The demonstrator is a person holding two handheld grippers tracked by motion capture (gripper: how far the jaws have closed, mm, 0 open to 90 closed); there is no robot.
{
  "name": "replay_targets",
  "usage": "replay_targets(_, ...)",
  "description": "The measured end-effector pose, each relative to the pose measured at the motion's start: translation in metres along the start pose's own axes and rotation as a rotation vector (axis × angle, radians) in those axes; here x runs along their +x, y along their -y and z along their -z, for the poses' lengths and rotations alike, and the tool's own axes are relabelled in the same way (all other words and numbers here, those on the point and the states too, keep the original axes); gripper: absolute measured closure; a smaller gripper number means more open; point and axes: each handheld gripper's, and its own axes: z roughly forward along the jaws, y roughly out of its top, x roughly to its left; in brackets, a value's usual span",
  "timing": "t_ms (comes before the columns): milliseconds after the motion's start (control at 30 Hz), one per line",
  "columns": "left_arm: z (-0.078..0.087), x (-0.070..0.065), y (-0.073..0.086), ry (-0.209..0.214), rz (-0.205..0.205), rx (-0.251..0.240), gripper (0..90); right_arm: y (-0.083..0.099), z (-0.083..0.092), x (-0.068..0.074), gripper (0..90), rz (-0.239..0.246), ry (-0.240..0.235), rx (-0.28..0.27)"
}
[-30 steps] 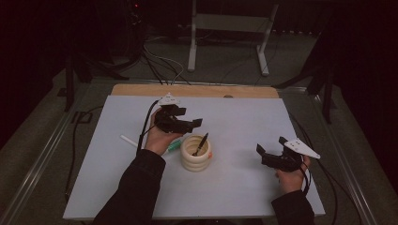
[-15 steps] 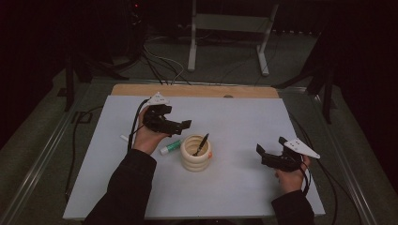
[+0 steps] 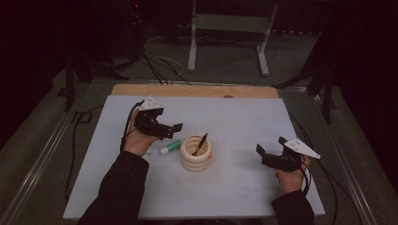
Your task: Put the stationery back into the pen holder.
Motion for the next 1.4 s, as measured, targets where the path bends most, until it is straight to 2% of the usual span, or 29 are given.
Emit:
replay_targets(200, 0.004, 0.005, 0.006, 0.005, -0.004, -0.015, 0.1, 0.0, 0.0, 0.0, 0.0, -0.002, -0.003, 0.001)
replay_targets(300, 0.005, 0.007, 0.009, -0.008, -0.005, -0.011, 0.1, 0.0, 0.0, 0.0, 0.0, -0.001, -0.005, 0.003)
replay_targets(400, 0.006, 0.009, 0.014, -0.021, -0.003, 0.008, 0.1, 0.0, 0.0, 0.0, 0.0, -0.003, -0.005, 0.002)
replay_targets(600, 0.006, 0.014, 0.021, -0.043, 0.008, 0.01, 0.1, 0.0, 0.0, -0.001, 0.0, -0.002, -0.005, 0.001)
replay_targets(800, 0.006, 0.017, 0.028, -0.055, -0.009, 0.032, 0.2, 0.0, 0.0, -0.001, 0.0, -0.003, -0.006, 0.0)
replay_targets(1133, 0.001, 0.023, 0.042, -0.051, 0.008, 0.058, 0.2, 0.0, 0.0, -0.001, 0.0, -0.005, -0.006, 0.0)
replay_targets(1400, -0.007, 0.024, 0.05, -0.032, 0.003, 0.085, 0.1, 0.0, 0.0, -0.001, 0.0, -0.006, -0.006, -0.001)
